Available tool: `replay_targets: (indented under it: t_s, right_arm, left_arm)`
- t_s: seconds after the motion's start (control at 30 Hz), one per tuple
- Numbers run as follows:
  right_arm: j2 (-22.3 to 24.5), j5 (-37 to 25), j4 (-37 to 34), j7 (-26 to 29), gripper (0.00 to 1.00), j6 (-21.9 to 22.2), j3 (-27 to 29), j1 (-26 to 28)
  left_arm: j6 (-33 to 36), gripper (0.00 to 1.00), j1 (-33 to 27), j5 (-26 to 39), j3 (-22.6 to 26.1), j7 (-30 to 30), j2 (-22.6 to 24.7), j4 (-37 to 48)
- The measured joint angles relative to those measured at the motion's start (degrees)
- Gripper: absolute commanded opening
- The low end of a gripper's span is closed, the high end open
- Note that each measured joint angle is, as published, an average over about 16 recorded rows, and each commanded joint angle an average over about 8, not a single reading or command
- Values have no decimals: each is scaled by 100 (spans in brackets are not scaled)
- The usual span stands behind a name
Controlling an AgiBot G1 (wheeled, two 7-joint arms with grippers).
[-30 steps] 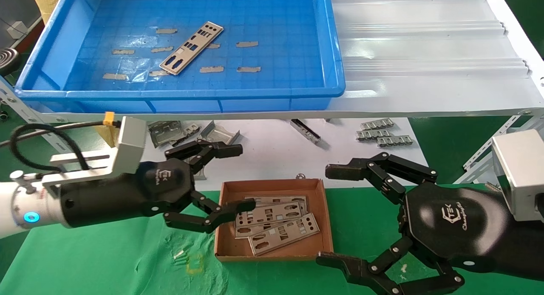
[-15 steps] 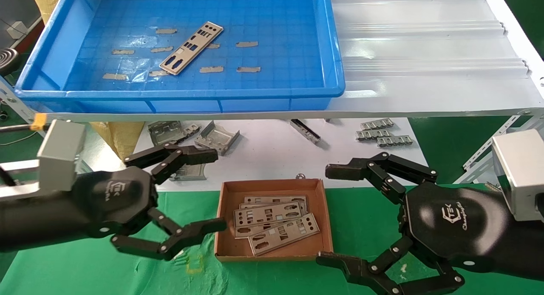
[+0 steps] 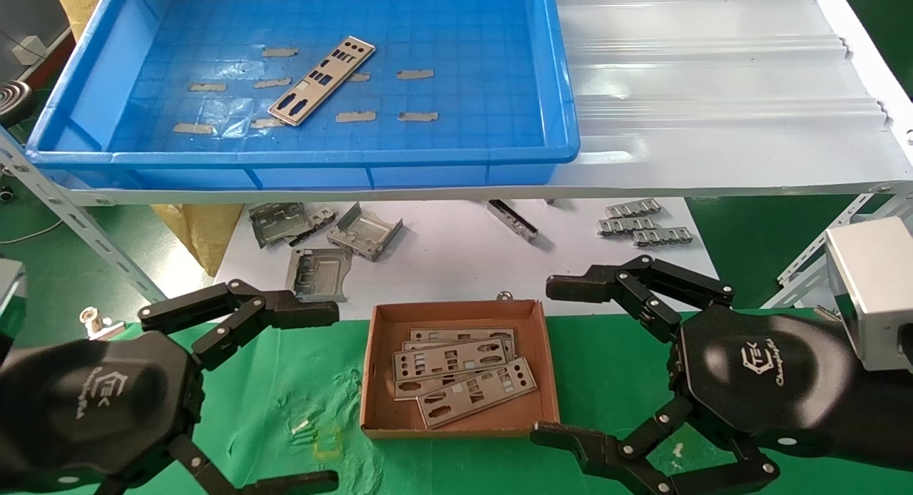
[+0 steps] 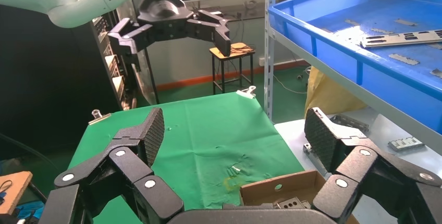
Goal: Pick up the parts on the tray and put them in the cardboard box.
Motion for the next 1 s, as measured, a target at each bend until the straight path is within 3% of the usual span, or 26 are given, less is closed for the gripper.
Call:
replay_targets:
  t_s: [1.0]
  right_arm:
    - [0,1,-1,0,100,1,0,-1]
  left_arm:
    - [-6,100,2,-1,-1,-17,-2,12]
